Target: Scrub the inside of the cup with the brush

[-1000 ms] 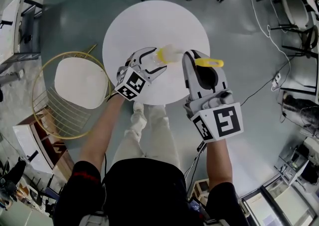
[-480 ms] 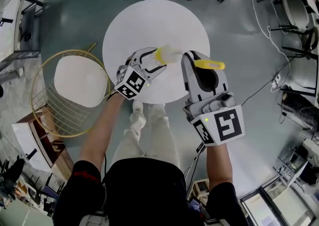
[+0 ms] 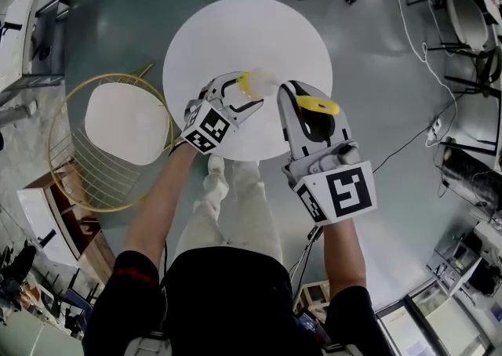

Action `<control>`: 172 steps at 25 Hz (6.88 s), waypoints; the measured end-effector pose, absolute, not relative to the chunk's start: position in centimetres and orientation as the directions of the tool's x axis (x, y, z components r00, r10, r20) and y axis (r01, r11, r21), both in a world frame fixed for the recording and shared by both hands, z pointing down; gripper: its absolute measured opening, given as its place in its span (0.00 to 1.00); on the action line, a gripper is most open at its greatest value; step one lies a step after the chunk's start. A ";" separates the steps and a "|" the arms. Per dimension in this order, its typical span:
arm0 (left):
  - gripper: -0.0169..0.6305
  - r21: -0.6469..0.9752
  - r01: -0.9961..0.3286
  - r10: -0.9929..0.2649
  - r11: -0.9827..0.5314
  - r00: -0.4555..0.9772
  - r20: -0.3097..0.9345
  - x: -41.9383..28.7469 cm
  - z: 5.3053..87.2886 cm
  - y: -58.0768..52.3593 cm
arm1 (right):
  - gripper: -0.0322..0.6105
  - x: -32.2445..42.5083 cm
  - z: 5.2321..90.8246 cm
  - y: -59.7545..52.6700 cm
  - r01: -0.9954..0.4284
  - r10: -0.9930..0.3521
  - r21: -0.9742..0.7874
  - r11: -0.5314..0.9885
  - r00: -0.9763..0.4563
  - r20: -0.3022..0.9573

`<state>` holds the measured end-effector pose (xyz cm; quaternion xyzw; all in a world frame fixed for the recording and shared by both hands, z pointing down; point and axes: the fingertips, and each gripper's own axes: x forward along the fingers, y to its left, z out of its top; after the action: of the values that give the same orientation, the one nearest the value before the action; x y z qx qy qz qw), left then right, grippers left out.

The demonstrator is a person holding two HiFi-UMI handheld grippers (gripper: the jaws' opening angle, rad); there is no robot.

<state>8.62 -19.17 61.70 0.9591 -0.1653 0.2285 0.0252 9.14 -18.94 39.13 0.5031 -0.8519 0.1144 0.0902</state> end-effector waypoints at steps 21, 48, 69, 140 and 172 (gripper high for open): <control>0.47 -0.022 -0.329 -0.305 -0.944 0.844 0.441 8.6 61.7 -19.2 | 0.13 9.4 37.0 -18.7 -0.881 -0.838 -0.089 0.465 -0.470 0.276; 0.47 -0.014 -0.328 -0.302 -0.945 0.852 0.427 8.7 61.6 -19.3 | 0.13 7.9 46.0 -19.1 -0.883 -0.794 -0.086 0.462 -0.455 0.403; 0.47 0.010 -0.340 -0.302 -0.940 0.849 0.434 8.6 61.7 -19.2 | 0.13 7.4 50.0 -18.5 -0.877 -0.753 -0.046 0.479 -0.437 0.493; 0.47 0.035 -0.339 -0.292 -0.940 0.853 0.432 8.7 61.7 -19.2 | 0.13 6.2 50.6 -19.9 -0.857 -0.751 -0.026 0.514 -0.465 0.469; 0.47 0.038 -0.343 -0.294 -0.938 0.852 0.433 8.5 62.0 -19.1 | 0.13 6.0 45.1 -19.9 -0.857 -0.789 -0.014 0.515 -0.481 0.382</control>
<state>8.46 -19.14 62.01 0.9606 -0.1659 0.2155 0.0569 6.01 -19.91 45.07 0.4817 -0.8544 0.1016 0.1660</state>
